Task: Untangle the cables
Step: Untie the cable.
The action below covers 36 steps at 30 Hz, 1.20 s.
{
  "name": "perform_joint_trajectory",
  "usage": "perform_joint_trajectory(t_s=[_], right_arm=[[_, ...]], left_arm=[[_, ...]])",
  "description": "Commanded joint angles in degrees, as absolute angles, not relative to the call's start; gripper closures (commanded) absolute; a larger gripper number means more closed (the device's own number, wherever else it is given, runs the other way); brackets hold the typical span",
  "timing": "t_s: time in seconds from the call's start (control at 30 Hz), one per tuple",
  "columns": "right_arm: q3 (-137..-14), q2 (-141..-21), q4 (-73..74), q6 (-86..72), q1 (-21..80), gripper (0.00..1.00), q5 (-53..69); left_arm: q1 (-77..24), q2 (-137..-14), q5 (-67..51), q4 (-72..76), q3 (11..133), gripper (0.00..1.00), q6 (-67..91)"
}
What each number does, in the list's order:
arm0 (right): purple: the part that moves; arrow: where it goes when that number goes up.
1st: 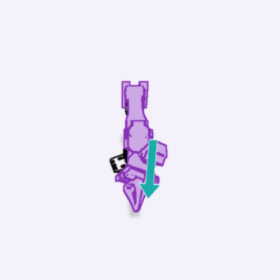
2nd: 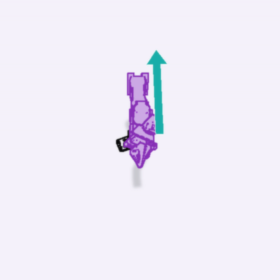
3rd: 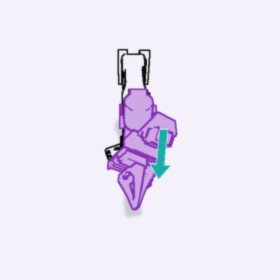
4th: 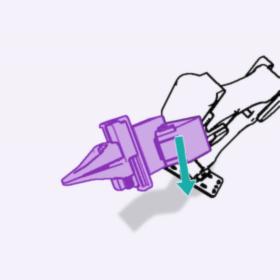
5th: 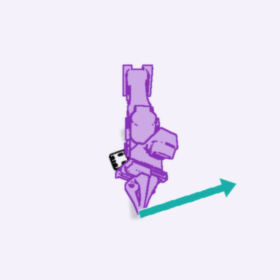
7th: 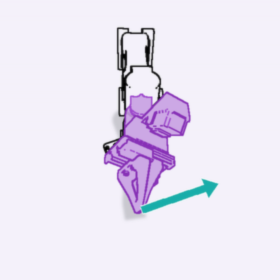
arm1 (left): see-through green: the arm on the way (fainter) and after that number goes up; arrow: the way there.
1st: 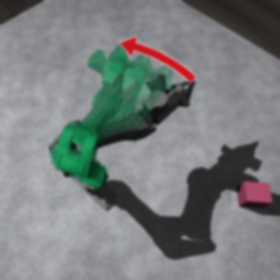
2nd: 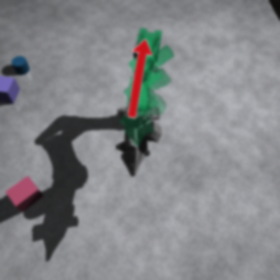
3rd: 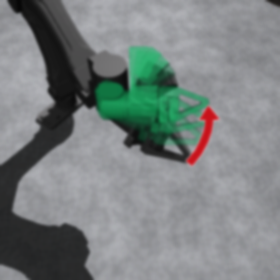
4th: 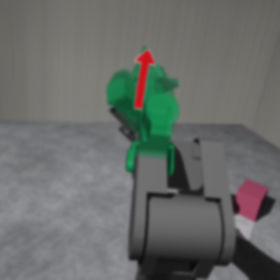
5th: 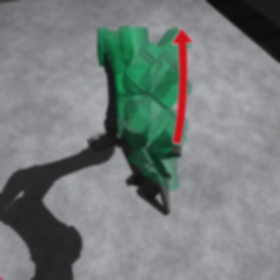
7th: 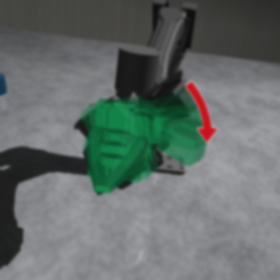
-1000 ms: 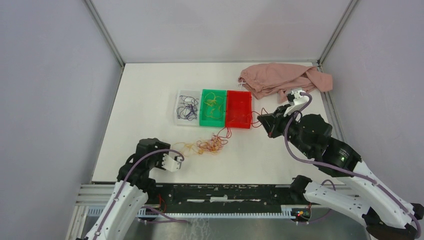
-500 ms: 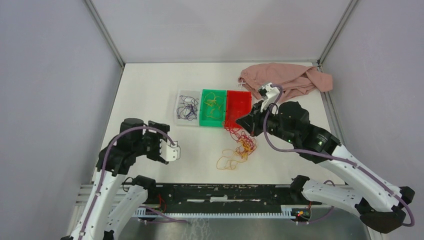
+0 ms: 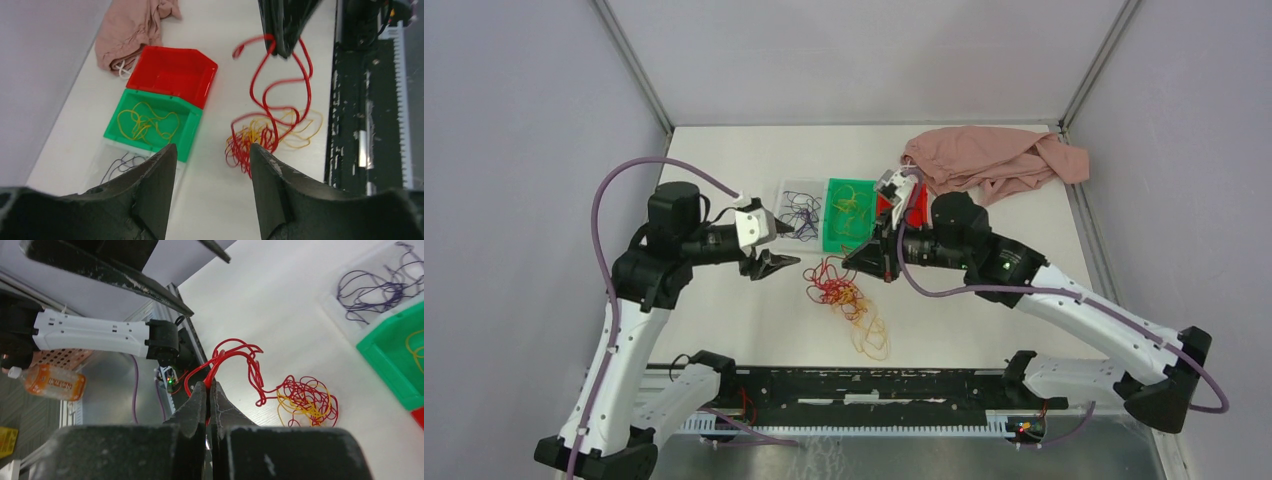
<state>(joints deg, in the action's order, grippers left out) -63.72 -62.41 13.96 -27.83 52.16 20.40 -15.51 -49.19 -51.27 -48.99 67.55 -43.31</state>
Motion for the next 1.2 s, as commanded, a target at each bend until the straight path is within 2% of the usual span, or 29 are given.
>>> perform_joint_trajectory(t_s=[0.0, 0.17, 0.33, 0.7, 0.83, 0.97, 1.07, 1.13, 1.17], right_arm=[[-68.2, -66.8, 9.8, -23.9, 56.4, 0.99, 23.0], [-72.0, -70.7, 11.3, -21.3, 59.1, 0.99, 21.8], [-73.8, -72.6, 11.3, -20.4, 59.9, 0.99, 21.6], [-75.2, -74.7, 12.1, -20.2, 60.6, 0.99, 21.4], [-75.9, -75.4, 11.9, -20.2, 61.4, 0.99, 21.4], [-76.2, -75.7, 12.4, -20.3, 61.6, 0.99, 20.5], [-75.6, -74.8, 12.0, -20.6, 61.6, 0.99, 19.6], [-75.2, -74.2, 11.3, -21.4, 61.7, 0.95, 19.3], [-74.9, -73.9, 10.9, -22.0, 61.6, 0.90, 19.3]], left_arm=[[-15.5, -49.9, -59.2, -41.4, 67.9, 0.39, -30.4], [-15.6, -50.2, -62.2, -40.5, 66.5, 0.42, -28.3], [-15.8, -49.9, -65.1, -47.7, 65.3, 0.45, -33.8], [-16.2, -49.4, -66.6, -51.8, 63.8, 0.47, -36.2], [-16.4, -49.9, -65.5, -51.9, 63.2, 0.58, -37.7], [-16.5, -49.7, -63.3, -51.8, 62.4, 0.76, -39.6], [-16.5, -48.7, -61.5, -51.9, 61.6, 0.79, -41.0], [-16.5, -48.1, -60.5, -52.0, 61.4, 0.86, -43.1], [-16.5, -47.8, -59.9, -51.6, 61.5, 0.93, -44.3]])
